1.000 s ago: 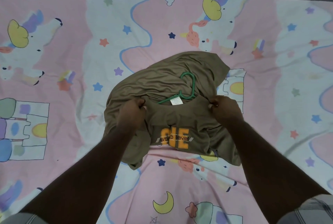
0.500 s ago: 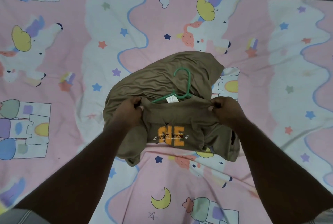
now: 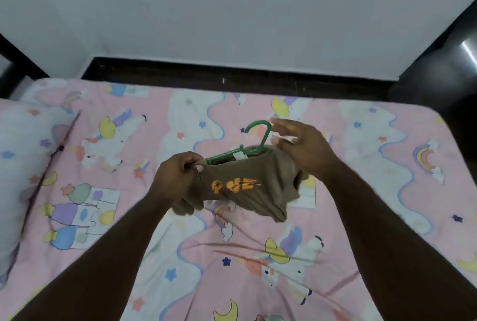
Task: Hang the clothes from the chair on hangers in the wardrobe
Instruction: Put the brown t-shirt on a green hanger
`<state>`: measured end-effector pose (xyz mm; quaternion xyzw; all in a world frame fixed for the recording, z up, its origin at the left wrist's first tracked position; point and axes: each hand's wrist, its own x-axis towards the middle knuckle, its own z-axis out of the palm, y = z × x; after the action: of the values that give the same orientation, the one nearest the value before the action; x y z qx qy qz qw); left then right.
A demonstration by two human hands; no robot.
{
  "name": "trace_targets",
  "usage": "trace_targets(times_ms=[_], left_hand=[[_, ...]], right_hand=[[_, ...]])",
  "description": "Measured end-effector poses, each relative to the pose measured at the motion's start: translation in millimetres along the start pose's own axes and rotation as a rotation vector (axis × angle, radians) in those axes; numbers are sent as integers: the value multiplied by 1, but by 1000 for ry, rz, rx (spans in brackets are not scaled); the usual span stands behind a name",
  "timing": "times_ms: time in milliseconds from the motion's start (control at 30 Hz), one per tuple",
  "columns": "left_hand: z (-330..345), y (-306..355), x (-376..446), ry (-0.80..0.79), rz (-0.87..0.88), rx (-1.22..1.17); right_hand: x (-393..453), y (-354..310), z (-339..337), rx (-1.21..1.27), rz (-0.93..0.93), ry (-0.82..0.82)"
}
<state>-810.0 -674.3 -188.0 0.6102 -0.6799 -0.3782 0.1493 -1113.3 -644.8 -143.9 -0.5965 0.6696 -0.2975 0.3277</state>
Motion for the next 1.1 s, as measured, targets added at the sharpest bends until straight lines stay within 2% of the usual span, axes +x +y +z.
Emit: trace_targets(times_ms=[100, 300, 433, 567, 667, 733, 933, 1000, 1100], left_hand=[[-42, 36, -23, 63, 55, -33], [-128, 93, -67, 185, 106, -38], [-180, 137, -93, 306, 235, -46], [-220, 159, -113, 330, 292, 25], [-239, 166, -130, 370, 330, 49], [-248, 172, -140, 404, 370, 38], [-275, 188, -169, 475, 454, -212], [-286, 191, -176, 459, 484, -322], [-299, 199, -189, 372, 497, -468]], right_hand=[[8, -76, -26, 8, -159, 7], [-4, -191, -64, 62, -316, 114], [-17, -263, -82, -1, -422, 159], [-34, -314, -95, 37, -480, 280], [-49, -345, -96, -84, -510, 268], [-56, -364, -99, -33, -531, 356], [-85, -407, -105, -29, -546, 394], [-94, -419, -112, 31, -549, 456], [-108, -429, -110, -14, -528, 391]])
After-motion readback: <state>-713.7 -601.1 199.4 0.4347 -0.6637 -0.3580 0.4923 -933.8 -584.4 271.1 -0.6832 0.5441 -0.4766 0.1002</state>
